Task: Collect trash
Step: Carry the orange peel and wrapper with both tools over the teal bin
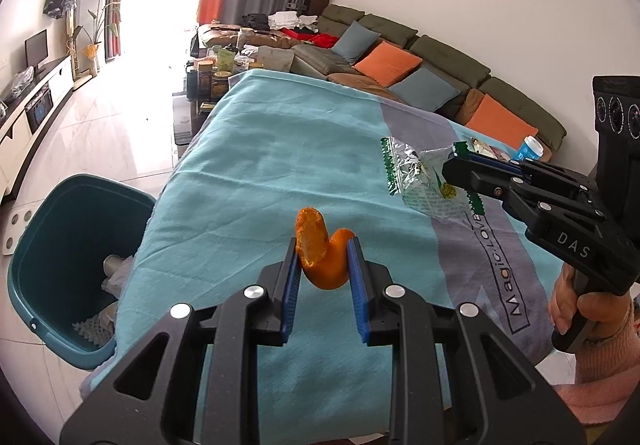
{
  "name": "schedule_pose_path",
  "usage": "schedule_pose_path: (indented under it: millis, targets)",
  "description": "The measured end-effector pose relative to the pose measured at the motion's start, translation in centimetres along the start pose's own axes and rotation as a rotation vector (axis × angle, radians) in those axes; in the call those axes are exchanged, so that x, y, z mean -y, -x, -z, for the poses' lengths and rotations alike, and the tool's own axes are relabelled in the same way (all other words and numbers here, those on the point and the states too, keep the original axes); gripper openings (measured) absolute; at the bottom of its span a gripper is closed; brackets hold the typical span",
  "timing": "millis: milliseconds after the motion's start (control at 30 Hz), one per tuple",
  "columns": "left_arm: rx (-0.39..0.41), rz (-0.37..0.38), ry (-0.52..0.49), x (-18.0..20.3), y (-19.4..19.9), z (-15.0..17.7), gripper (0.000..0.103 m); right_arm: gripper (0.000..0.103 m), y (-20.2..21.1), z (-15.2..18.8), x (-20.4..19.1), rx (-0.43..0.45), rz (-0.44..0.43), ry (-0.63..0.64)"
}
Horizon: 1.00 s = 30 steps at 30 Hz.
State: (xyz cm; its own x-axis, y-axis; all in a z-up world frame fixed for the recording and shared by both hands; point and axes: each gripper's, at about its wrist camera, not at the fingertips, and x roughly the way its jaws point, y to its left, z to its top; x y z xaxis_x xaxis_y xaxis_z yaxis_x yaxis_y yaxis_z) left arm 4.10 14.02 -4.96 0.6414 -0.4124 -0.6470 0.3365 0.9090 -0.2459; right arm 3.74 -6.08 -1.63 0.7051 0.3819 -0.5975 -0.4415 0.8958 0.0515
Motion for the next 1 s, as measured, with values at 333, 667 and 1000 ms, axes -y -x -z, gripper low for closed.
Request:
schedule_pose_path:
  millis: [333, 667, 1000]
  targets:
    - [0.004, -0.012, 0.015, -1.2, 0.6, 0.2, 0.024, 0.008, -1.0, 0.0, -1.0, -0.013, -0.031, -0.006]
    - [0.014, -0.03, 0.026, -2.2, 1.2, 0.1, 0.024, 0.008, -1.8, -0.3, -1.4, -0.025, -0.05, -0.009]
    - [0.025, -0.057, 0.045, -3.5, 2.0, 0.4, 0.024, 0.008, -2.6, -0.6, -2.1, -0.033, -0.08, -0.013]
